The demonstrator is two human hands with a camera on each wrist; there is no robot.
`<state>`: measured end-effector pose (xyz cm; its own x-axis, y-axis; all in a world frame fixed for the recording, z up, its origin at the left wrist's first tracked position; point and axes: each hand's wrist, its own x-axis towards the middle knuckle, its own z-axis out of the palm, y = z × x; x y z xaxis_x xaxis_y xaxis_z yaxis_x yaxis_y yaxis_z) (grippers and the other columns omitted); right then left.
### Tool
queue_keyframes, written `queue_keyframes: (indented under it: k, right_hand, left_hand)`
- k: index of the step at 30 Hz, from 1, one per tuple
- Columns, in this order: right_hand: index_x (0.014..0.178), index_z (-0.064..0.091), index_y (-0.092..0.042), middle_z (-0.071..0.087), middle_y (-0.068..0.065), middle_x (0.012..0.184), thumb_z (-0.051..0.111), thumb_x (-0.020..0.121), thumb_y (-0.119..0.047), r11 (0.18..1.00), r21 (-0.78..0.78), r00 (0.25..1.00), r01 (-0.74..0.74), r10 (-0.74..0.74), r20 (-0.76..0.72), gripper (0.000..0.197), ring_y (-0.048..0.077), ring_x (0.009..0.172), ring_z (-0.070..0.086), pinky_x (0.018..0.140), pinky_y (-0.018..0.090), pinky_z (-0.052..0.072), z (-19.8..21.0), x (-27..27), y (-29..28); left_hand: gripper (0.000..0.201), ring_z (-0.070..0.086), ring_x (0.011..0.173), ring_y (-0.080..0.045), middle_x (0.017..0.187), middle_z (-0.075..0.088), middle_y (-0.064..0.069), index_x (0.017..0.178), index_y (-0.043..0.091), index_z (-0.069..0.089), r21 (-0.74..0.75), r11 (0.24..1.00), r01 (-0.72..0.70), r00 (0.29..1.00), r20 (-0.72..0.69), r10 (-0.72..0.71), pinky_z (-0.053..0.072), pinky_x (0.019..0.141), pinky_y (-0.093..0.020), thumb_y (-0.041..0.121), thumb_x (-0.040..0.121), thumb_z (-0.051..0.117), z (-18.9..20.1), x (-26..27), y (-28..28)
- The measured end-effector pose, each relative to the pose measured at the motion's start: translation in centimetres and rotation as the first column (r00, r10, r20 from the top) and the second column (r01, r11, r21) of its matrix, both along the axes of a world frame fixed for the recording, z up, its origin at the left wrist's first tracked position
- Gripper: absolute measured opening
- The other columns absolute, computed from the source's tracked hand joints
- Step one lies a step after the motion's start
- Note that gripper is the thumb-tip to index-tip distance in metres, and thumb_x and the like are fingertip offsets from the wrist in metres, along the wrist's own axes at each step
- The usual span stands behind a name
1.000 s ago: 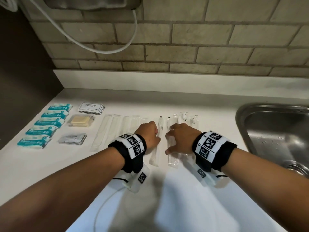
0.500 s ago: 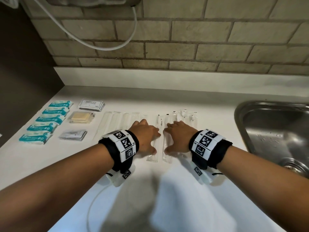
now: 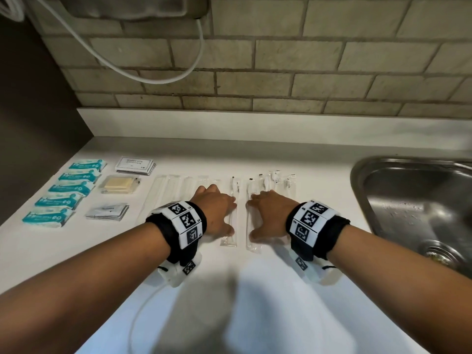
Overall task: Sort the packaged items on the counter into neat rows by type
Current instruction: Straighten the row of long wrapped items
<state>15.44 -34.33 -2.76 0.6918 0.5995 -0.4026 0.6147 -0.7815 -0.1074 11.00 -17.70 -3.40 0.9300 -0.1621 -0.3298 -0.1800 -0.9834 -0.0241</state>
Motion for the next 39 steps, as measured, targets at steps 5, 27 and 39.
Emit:
queue_keyframes:
  k: [5, 27, 39]
  right_hand:
    - [0.113, 0.059, -0.016, 0.057, 0.004, 0.113, 0.07, 0.063, -0.057, 1.0, -0.007, 1.0, 0.022, -0.022, 0.004, 0.066, 0.023, 0.106, 0.051, 0.088, 0.04, 0.051, -0.1, -0.1, 0.6]
    - [0.137, 0.046, -0.016, 0.044, 0.007, 0.143, 0.067, 0.071, -0.059, 1.0, -0.014, 0.999, -0.012, 0.012, 0.034, 0.082, 0.029, 0.131, 0.039, 0.105, 0.042, 0.039, -0.4, -0.3, 0.2]
    - [0.148, 0.034, -0.022, 0.029, 0.004, 0.157, 0.056, 0.082, -0.064, 1.0, -0.025, 0.997, 0.013, -0.011, 0.081, 0.081, 0.028, 0.144, 0.027, 0.118, 0.041, 0.02, 0.5, 0.9, -3.0]
  left_hand:
    - [0.05, 0.033, 0.128, -0.023, 0.152, 0.037, 0.013, 0.121, 0.026, 0.057, 0.017, 1.0, 0.011, 1.0, -0.009, -0.011, 0.026, 0.101, -0.04, 0.055, 0.082, 0.059, 0.2, -0.4, 0.2]
    - [0.038, 0.035, 0.128, -0.024, 0.145, 0.046, 0.009, 0.107, 0.025, 0.062, -0.008, 1.0, -0.008, 1.0, 0.003, 0.008, 0.027, 0.103, -0.041, 0.052, 0.081, 0.062, 0.2, -0.5, 0.0]
    - [0.071, 0.03, 0.131, -0.02, 0.148, 0.042, 0.009, 0.139, 0.027, 0.048, -0.067, 0.998, 0.019, 0.999, 0.028, -0.018, 0.024, 0.106, -0.038, 0.059, 0.078, 0.061, 0.4, 0.9, -2.0]
